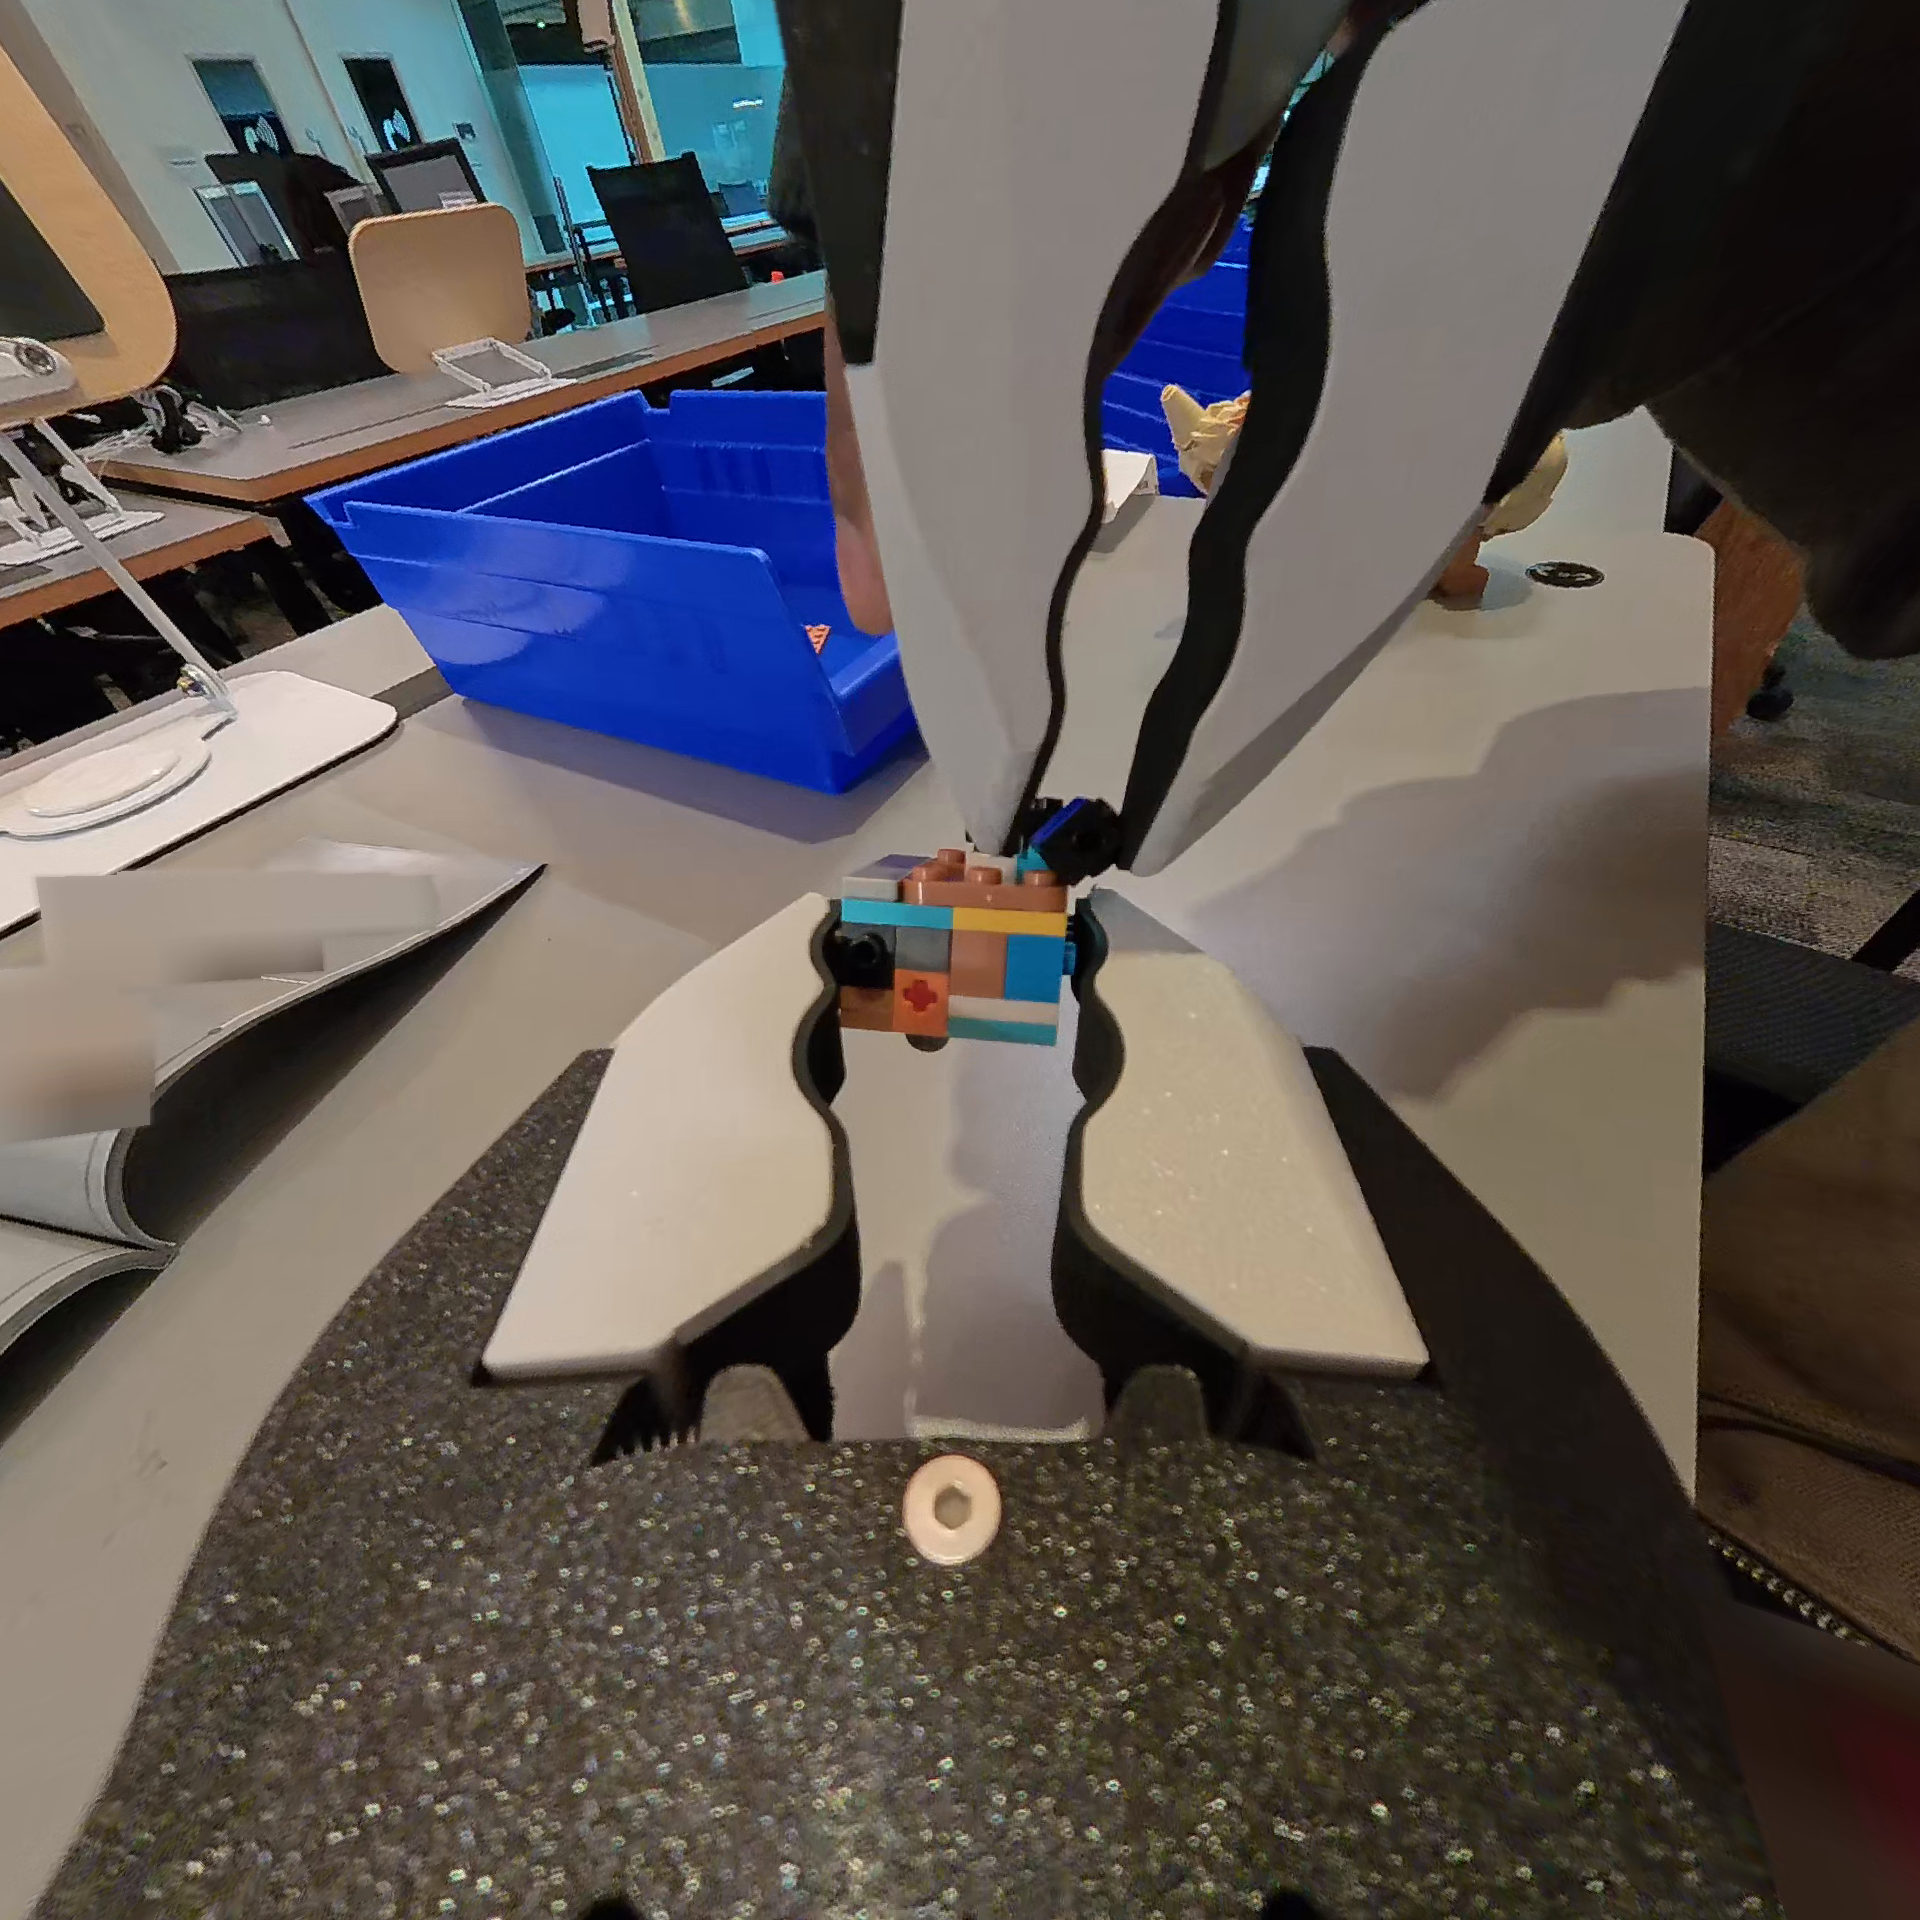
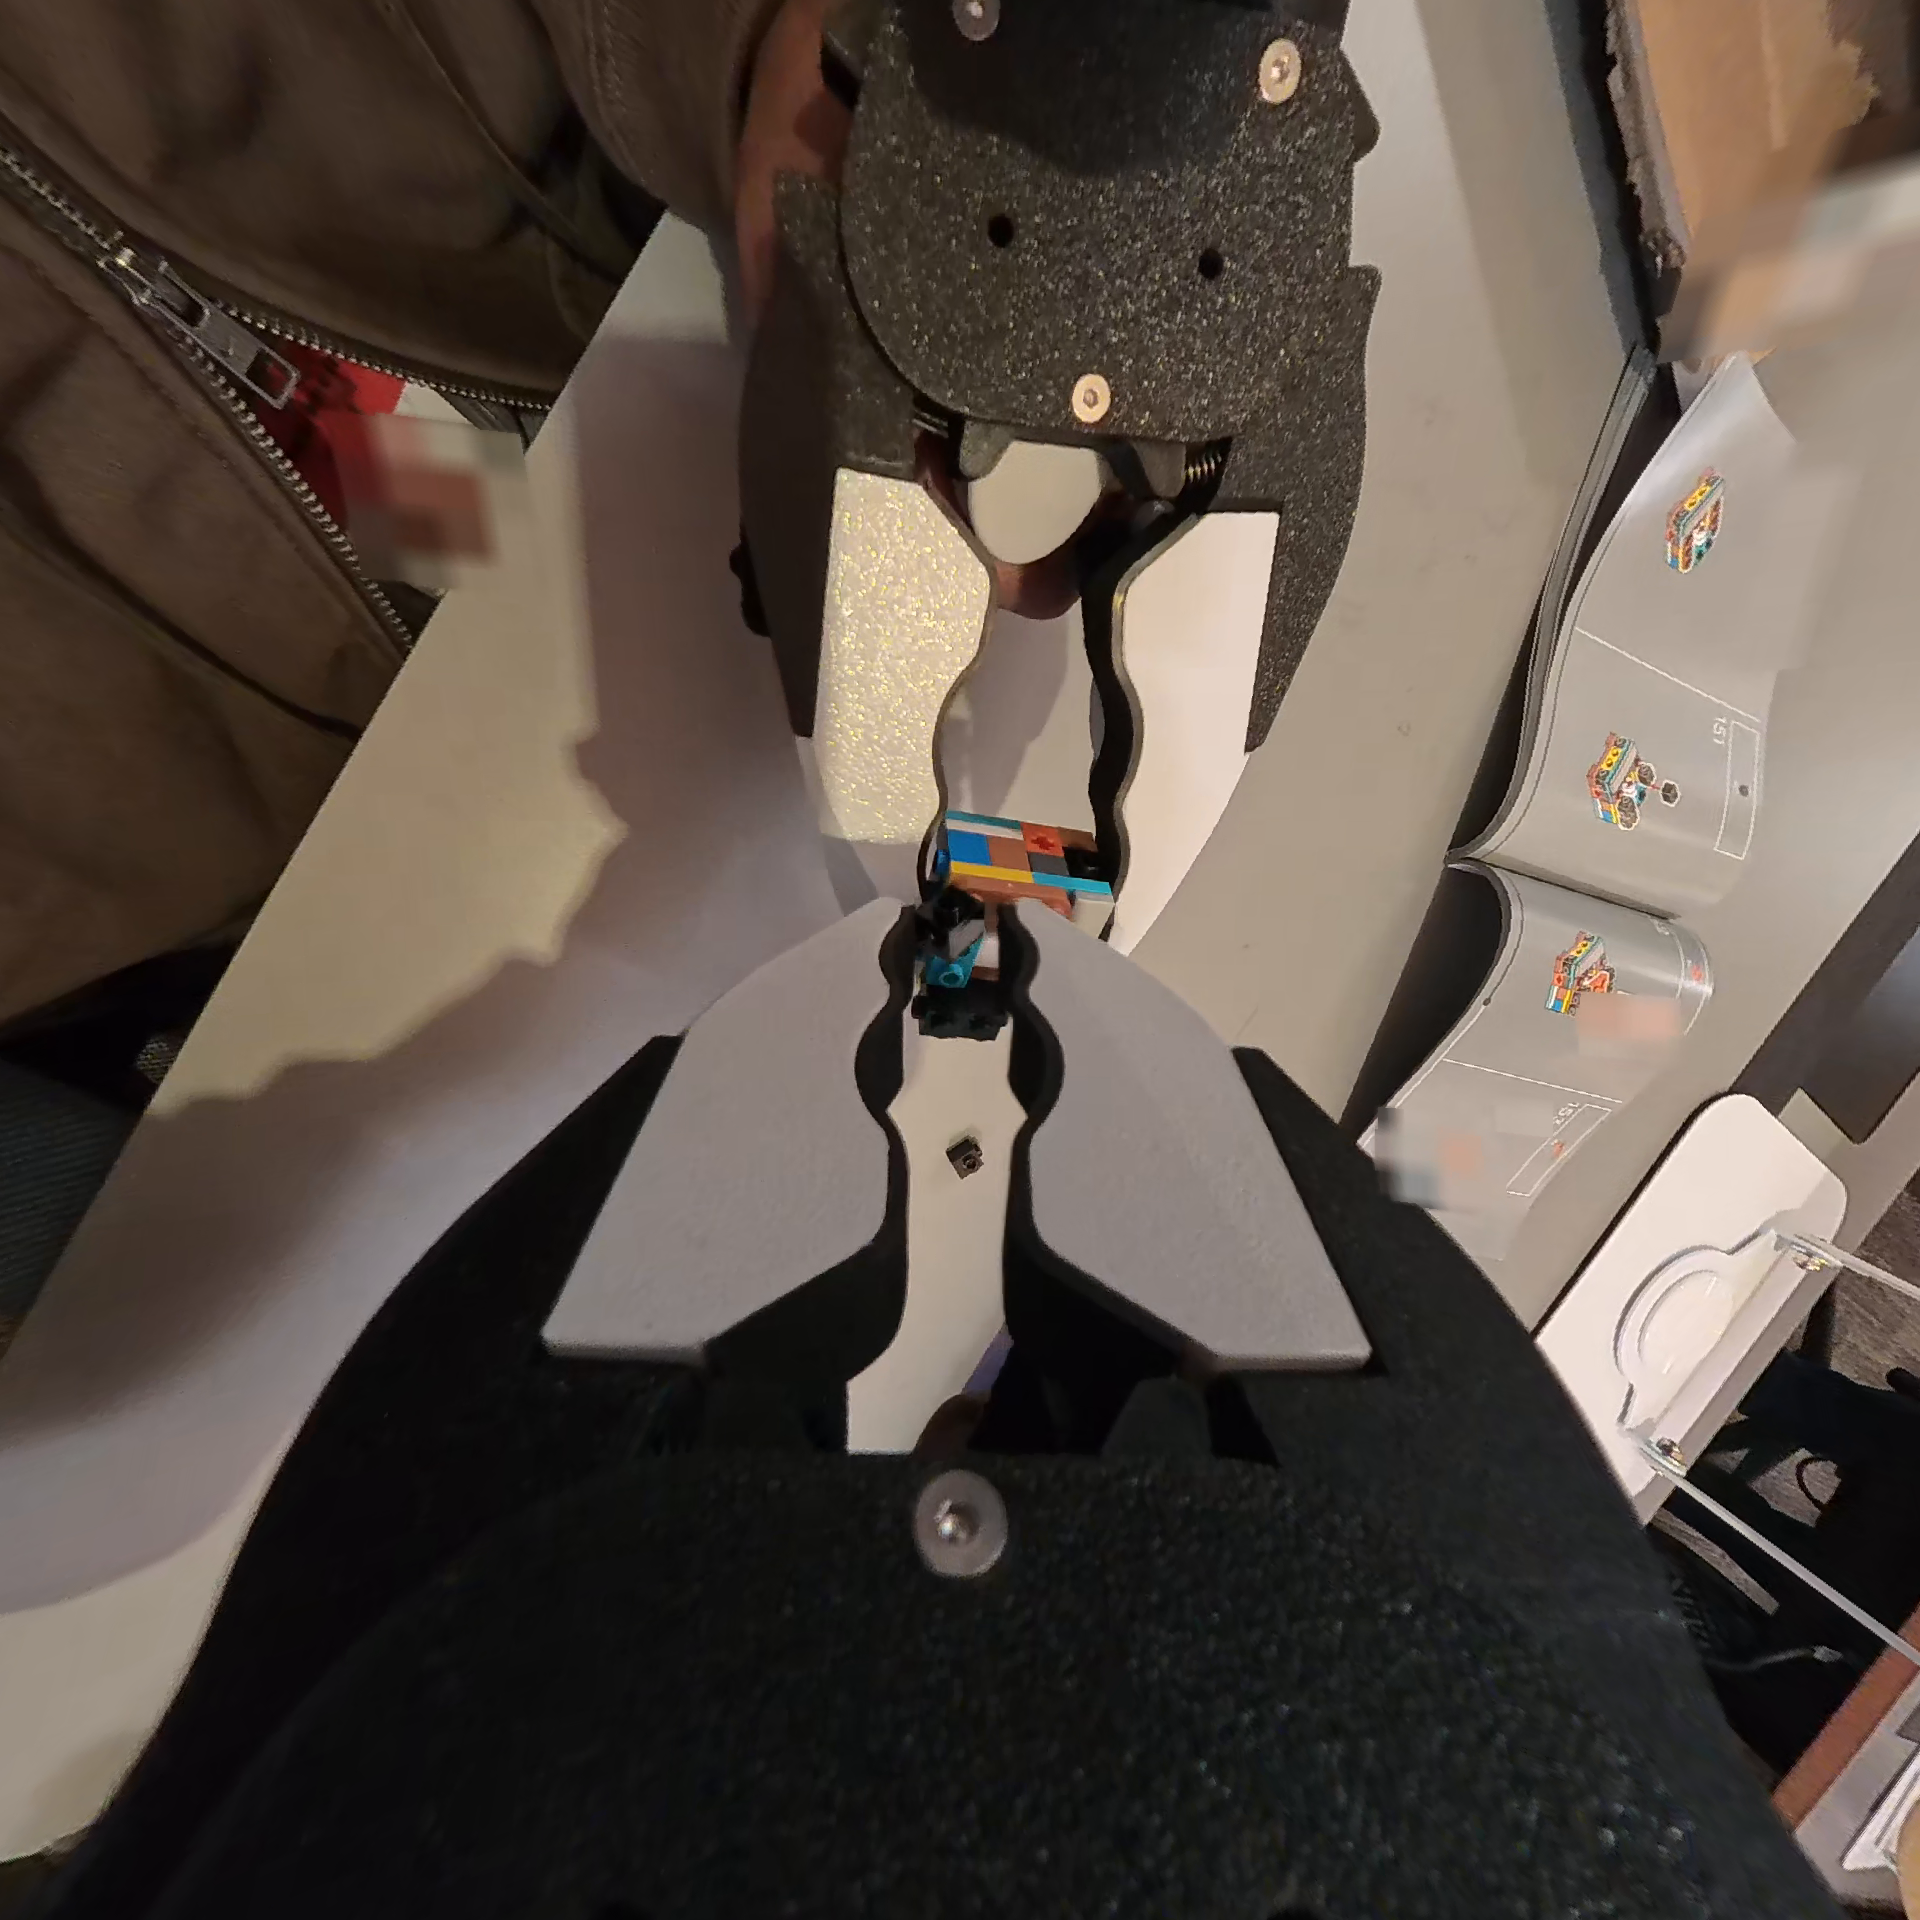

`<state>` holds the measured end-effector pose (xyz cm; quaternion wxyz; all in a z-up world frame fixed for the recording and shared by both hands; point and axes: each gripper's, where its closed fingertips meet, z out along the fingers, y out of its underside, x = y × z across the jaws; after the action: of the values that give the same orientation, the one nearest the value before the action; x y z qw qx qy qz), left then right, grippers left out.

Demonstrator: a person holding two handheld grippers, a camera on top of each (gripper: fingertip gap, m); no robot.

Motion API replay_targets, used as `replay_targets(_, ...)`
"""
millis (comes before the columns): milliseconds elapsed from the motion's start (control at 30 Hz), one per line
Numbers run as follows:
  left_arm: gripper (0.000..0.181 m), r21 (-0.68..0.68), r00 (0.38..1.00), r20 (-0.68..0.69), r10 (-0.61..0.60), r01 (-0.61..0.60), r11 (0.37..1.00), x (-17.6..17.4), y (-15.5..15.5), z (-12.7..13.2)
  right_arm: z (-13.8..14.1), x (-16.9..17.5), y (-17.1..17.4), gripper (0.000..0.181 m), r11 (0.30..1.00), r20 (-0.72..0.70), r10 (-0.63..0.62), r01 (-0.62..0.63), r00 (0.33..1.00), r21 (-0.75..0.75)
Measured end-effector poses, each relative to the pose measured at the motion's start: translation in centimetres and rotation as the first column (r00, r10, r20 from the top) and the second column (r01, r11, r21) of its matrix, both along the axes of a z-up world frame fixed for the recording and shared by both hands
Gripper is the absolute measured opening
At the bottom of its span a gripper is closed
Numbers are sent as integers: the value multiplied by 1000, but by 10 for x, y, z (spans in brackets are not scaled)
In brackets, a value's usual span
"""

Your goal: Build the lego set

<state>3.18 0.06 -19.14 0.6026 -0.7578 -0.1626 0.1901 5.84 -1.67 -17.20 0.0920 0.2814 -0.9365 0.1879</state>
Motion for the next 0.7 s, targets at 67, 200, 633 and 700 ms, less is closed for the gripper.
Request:
replay_targets(67,41,4,1000,3,-2,2,1000,0,0,0,1,-1,0,16,1000,-5,-2,2,1000,-6)
replay_targets(200,41,6,1000,4,-4,4,1000,0,0,0,1,-1,1,17,1000,-6,-9,9,1000,-10)
replay_targets(633,41,12,1000,8,-12,11,1000,1,1,1,0,-3,4,8,1000,-2,-17,17,1000,1)
replay_targets(700,41,13,1000,7,-12,12,1000,1,1,1,0,-3,4,8,1000,2,-18,18,1000,-1)
